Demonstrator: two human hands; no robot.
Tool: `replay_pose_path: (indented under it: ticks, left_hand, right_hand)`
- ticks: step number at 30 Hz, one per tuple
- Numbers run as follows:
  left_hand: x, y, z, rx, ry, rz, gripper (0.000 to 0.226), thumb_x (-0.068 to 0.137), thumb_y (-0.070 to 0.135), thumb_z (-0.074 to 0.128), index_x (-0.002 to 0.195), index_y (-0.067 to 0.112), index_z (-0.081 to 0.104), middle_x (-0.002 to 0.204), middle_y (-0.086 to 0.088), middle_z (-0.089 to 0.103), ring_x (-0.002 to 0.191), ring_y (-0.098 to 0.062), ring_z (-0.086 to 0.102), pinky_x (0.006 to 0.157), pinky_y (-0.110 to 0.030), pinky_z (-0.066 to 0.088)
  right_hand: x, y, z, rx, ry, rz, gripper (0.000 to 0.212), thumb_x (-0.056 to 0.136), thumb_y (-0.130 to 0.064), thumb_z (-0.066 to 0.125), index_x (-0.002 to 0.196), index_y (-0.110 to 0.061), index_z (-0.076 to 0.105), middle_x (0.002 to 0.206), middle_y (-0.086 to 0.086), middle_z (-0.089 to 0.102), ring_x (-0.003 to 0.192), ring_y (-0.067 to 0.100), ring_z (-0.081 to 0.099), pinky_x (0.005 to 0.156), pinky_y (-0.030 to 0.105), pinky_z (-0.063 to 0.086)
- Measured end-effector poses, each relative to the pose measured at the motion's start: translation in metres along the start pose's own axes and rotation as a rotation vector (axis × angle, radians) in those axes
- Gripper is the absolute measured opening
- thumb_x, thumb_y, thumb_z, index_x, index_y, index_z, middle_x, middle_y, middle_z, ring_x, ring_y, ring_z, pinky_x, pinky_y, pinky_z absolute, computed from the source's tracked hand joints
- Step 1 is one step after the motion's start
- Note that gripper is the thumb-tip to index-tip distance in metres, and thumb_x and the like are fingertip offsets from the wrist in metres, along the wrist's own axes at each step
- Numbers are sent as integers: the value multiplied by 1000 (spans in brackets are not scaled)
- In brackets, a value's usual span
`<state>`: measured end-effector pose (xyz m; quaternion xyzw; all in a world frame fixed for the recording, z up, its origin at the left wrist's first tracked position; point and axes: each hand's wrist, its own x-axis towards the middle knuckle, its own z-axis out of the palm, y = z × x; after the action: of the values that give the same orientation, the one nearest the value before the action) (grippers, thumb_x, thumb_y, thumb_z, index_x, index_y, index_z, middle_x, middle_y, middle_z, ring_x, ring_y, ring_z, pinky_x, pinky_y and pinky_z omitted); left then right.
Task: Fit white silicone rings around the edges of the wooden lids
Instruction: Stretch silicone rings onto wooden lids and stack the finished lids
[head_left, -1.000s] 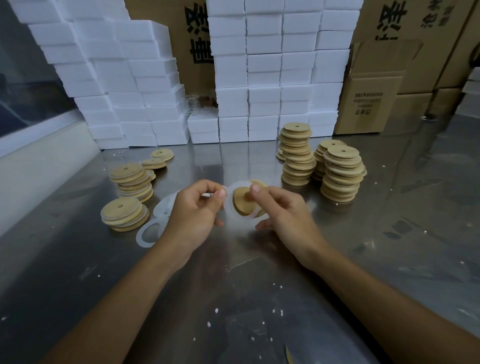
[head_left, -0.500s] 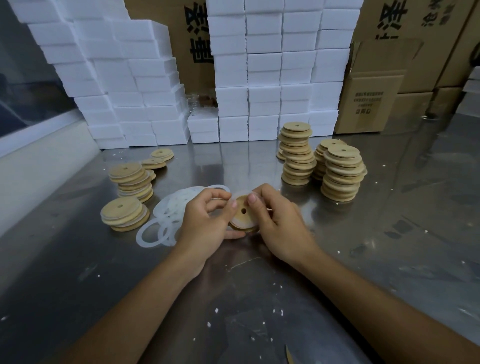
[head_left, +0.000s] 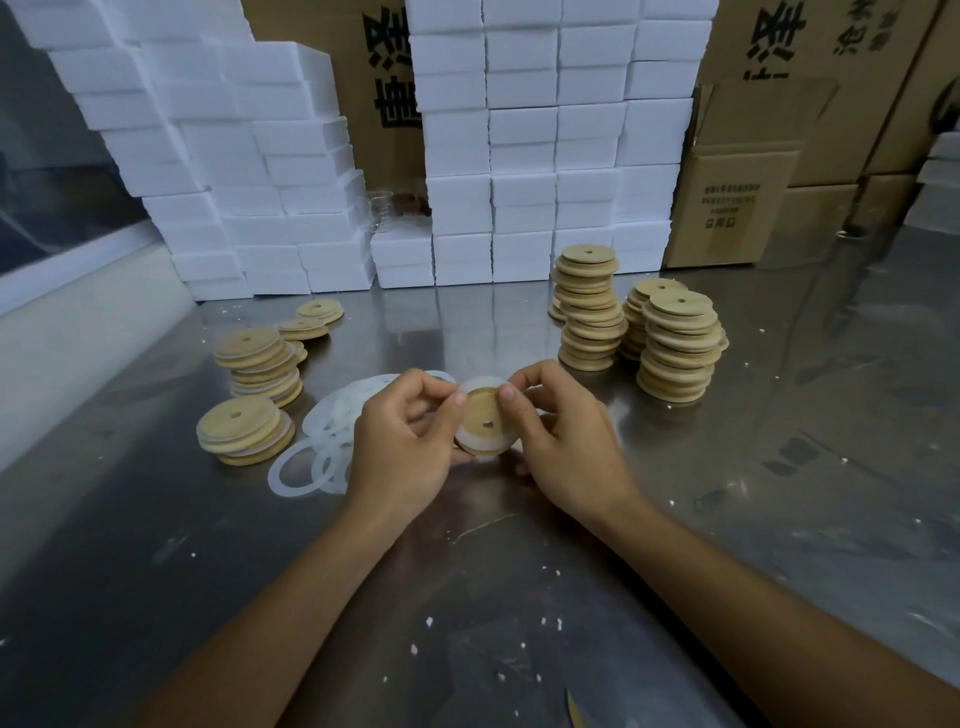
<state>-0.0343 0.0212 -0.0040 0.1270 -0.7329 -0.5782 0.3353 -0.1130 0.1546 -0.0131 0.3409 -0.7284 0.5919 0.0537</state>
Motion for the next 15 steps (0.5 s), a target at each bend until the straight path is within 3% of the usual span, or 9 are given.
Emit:
replay_pose_path:
  ticks: [6, 15]
  left_hand:
    - [1, 2, -3, -21, -22, -28, 8, 93, 5, 62, 86, 6, 58, 79, -4, 75, 75, -19, 74, 57, -35, 61]
    - [6, 0, -11, -23, -100, -42, 14, 90, -2, 63, 81, 9, 61, 78, -1, 75, 77, -17, 74, 59, -27, 59]
  right_hand:
    - [1, 2, 0, 36, -36, 36, 13, 98, -30, 59, 86, -35, 54, 76, -12, 69, 67, 6, 67, 55, 25, 56]
    - [7, 1, -10, -18, -91, 67, 10, 94, -24, 64, 85, -25, 61, 84, -6, 72, 78, 13, 69, 69, 46, 61]
